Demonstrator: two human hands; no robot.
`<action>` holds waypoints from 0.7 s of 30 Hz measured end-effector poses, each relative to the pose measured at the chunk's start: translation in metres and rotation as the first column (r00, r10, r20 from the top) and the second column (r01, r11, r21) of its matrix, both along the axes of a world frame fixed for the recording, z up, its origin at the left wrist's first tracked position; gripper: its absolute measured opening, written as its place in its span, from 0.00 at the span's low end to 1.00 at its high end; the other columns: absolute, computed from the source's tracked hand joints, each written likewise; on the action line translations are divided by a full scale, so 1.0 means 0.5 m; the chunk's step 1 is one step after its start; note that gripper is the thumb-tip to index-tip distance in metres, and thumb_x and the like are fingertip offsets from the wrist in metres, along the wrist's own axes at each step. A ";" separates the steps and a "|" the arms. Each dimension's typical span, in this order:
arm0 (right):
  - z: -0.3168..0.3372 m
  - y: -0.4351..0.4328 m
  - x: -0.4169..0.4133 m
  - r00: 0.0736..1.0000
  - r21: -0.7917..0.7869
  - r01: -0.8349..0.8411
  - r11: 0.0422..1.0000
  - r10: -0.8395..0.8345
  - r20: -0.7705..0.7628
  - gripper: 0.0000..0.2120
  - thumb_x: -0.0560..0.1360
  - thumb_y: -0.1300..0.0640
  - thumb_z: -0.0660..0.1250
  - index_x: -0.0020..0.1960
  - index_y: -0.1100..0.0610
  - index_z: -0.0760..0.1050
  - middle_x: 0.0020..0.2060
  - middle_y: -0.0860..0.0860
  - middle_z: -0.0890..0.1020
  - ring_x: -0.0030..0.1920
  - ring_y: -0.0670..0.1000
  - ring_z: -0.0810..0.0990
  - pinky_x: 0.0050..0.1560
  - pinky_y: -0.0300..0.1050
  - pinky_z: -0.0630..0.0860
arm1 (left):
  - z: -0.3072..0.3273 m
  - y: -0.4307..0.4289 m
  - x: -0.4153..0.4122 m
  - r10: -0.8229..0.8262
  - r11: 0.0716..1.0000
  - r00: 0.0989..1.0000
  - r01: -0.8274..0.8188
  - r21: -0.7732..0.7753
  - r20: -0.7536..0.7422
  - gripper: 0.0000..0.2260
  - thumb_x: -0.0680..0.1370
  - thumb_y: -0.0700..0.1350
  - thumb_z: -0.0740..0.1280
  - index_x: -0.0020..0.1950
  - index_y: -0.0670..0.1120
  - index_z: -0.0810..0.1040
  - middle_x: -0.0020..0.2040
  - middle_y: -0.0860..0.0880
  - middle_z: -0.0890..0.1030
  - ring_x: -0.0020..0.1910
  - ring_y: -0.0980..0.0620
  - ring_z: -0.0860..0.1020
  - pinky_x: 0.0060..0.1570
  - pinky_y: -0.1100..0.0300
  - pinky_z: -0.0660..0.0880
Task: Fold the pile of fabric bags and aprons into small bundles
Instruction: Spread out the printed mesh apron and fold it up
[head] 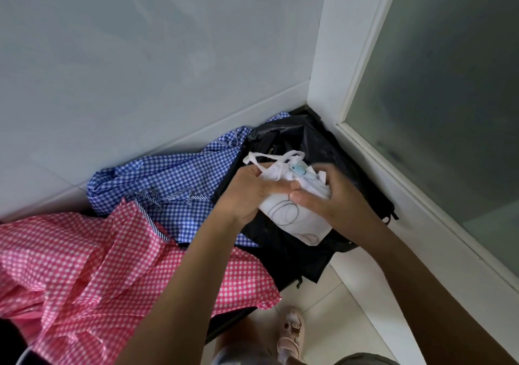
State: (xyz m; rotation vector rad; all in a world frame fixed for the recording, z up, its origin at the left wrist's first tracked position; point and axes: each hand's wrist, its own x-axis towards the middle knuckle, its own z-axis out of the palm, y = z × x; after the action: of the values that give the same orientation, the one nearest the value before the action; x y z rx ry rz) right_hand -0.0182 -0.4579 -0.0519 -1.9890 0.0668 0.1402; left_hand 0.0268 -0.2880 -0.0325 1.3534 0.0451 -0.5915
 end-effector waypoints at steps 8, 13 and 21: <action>0.002 0.019 -0.001 0.986 0.047 0.166 0.985 -0.166 -0.001 0.14 0.74 0.43 0.67 0.44 0.54 0.75 0.38 0.46 0.81 0.36 0.38 0.79 0.32 0.31 0.72 | -0.027 -0.004 -0.015 0.009 0.935 0.981 -0.078 -0.347 -0.196 0.21 0.76 0.42 0.67 0.67 0.34 0.72 0.65 0.32 0.73 0.63 0.37 0.74 0.66 0.45 0.70; -0.017 0.045 -0.002 0.978 -0.017 0.182 0.983 -0.179 0.111 0.17 0.78 0.45 0.62 0.55 0.58 0.68 0.46 0.51 0.80 0.42 0.47 0.81 0.37 0.39 0.76 | -0.034 -0.032 -0.048 0.045 0.926 0.954 -0.151 -0.347 -0.295 0.16 0.78 0.38 0.64 0.65 0.35 0.74 0.61 0.34 0.78 0.59 0.39 0.78 0.60 0.47 0.75; -0.032 0.000 -0.033 0.684 -0.590 -0.294 0.752 0.597 0.419 0.31 0.71 0.38 0.66 0.69 0.51 0.69 0.73 0.46 0.64 0.77 0.50 0.52 0.76 0.41 0.48 | -0.036 0.011 -0.019 0.042 0.986 0.877 -0.112 -0.120 -0.479 0.19 0.75 0.39 0.66 0.64 0.33 0.74 0.59 0.34 0.78 0.57 0.40 0.78 0.60 0.52 0.73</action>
State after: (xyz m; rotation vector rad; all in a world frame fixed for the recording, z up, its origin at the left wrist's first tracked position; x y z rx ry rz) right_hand -0.0346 -0.4577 -0.0681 -2.4269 -0.9128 -0.2033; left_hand 0.0172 -0.2823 -0.0508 1.0338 0.4483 -0.8338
